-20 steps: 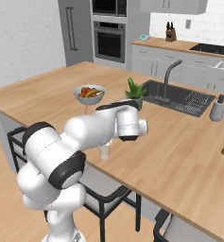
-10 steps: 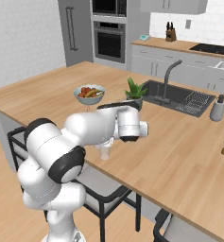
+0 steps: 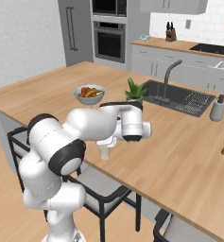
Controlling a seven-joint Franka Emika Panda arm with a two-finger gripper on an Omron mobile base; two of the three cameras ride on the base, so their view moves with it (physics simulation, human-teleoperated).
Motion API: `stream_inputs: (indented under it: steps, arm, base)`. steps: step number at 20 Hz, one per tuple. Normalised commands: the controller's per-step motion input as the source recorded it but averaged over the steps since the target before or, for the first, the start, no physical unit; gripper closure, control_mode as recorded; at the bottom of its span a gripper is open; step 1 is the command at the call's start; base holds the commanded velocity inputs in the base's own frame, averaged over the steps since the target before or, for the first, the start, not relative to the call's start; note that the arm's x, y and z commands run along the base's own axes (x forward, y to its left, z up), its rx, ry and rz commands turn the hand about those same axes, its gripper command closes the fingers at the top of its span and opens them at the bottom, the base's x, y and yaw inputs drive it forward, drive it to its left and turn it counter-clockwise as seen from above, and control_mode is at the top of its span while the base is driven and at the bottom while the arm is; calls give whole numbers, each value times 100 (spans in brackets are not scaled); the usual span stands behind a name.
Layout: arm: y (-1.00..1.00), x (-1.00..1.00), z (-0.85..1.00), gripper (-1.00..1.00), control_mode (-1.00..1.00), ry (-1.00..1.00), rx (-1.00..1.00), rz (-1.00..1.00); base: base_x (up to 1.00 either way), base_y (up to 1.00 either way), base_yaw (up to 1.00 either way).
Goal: Take a straw from the drawer in front and place it inside the glass cup on the dining counter.
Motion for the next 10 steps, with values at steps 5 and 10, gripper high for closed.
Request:
stream_inputs:
  steps: [5,10]
  arm:
    - [0,4,-9,100,-100,1,0,0]
    - [0,7,-8,100,-100,2,0,0]
  base:
    - [0,0,0]
    - [0,0,0]
